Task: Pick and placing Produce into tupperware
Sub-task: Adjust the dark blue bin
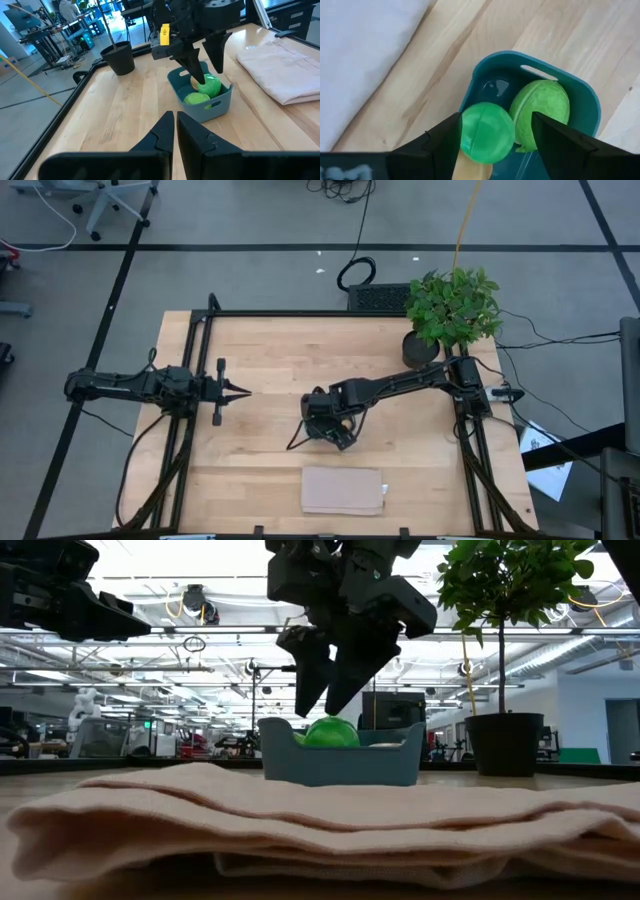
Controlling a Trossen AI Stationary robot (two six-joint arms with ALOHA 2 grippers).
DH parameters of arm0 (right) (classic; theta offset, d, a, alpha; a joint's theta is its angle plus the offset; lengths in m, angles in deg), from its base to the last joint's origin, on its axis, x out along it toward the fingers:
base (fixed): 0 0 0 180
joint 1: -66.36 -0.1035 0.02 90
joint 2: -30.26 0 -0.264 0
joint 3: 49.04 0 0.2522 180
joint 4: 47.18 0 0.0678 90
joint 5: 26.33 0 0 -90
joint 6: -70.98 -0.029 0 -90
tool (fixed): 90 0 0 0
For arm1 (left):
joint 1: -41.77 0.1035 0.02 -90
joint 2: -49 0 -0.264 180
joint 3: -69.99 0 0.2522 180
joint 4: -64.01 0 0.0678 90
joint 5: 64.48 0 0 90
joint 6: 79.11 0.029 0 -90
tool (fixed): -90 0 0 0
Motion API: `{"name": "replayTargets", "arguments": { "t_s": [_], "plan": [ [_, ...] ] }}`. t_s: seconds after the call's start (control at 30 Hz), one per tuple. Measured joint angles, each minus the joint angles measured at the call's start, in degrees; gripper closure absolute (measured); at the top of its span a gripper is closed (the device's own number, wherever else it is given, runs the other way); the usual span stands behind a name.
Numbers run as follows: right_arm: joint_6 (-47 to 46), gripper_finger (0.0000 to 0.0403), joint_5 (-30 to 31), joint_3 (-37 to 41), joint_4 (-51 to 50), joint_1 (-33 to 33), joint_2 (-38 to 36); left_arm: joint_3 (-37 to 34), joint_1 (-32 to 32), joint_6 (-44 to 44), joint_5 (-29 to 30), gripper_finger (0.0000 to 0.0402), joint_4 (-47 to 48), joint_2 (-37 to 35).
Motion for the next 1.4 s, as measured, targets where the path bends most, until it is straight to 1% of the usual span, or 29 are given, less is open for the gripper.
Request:
{"name": "replayTargets", "arguments": {
  "t_s": [0.1, 0.23, 0.67, 0.73, 0.9, 1.1, 1.17, 1.27, 1.4],
  "plan": [
    [0.9, 0.0190, 0.1, 0.0, 0.0, -0.1, 0.0, 0.0, 0.0, 0.0, 0.0, 0.0376, 0.0, 0.0],
    [2.2, 0.0228, 1.1, 0.0, 0.1, -0.2, 0.0, 0.0, 0.0, 0.0, 0.0, 0.0376, 0.0, 0.0],
    [3.4, 0.0393, 1.1, 0.0, -0.1, -0.2, 0.0, 0.0, 0.0, 0.0, 0.0, 0.0376, 0.0, 0.0],
    [3.6, 0.0398, 1.1, 0.0, -0.4, -0.2, 0.0, 0.0, 0.0, 0.0, 0.0, 0.0376, 0.0, 0.0],
    [3.1, 0.0391, 1.1, 0.0, -0.7, -0.2, -0.6, 0.0, 0.0, 0.4, 0.0, 0.0376, 0.0, 0.0],
    [2.7, 0.0402, 1.3, 0.0, -0.2, -0.2, -5.0, 0.0, 0.0, 1.3, 0.1, 0.0376, -0.1, 0.0],
    [2.7, 0.0402, 3.0, 0.0, 0.0, -0.2, -6.7, 0.0, 0.0, 1.3, 0.6, 0.0376, -0.5, 0.0],
    [1.8, 0.0402, 8.2, 0.0, -0.2, -0.2, -9.1, 0.0, 0.0, 1.4, 1.0, 0.0376, -1.2, 0.0],
    [-0.7, 0.0402, 8.3, 0.0, -0.8, 1.1, -12.6, 0.0, 0.0, 1.4, 1.5, 0.0376, -2.5, 0.0]
  ]
}}
